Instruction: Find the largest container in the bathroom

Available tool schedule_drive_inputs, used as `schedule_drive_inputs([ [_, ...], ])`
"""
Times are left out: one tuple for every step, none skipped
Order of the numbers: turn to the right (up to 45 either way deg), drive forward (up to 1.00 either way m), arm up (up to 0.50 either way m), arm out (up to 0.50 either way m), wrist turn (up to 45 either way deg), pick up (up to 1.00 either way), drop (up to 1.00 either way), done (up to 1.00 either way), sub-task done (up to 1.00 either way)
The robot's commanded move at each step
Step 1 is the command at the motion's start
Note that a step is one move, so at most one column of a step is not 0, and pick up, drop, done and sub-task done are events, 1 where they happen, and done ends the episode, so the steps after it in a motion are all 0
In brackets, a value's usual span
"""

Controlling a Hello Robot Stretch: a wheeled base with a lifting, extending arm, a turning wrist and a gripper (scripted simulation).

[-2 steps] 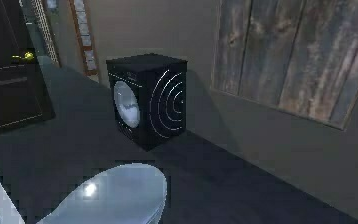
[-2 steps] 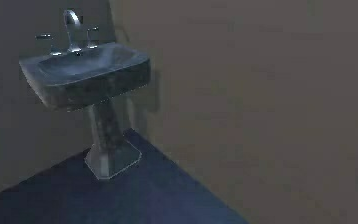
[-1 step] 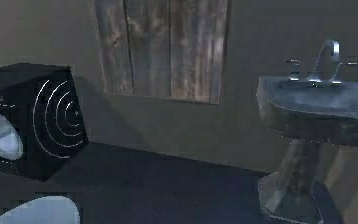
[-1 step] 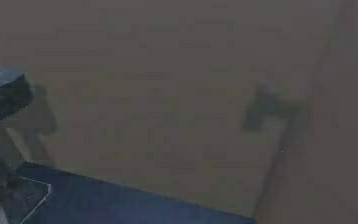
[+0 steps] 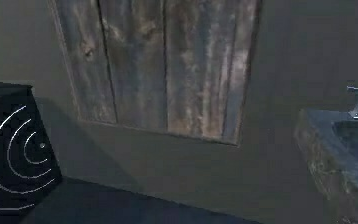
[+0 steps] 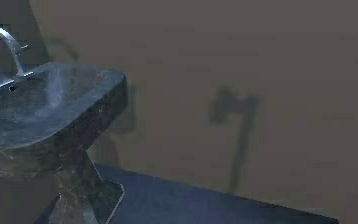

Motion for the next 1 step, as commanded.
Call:
schedule_drive_inputs([
  [-15.0,0.0,0.0,0.0,0.0,0.0,0.0,0.0,0.0],
])
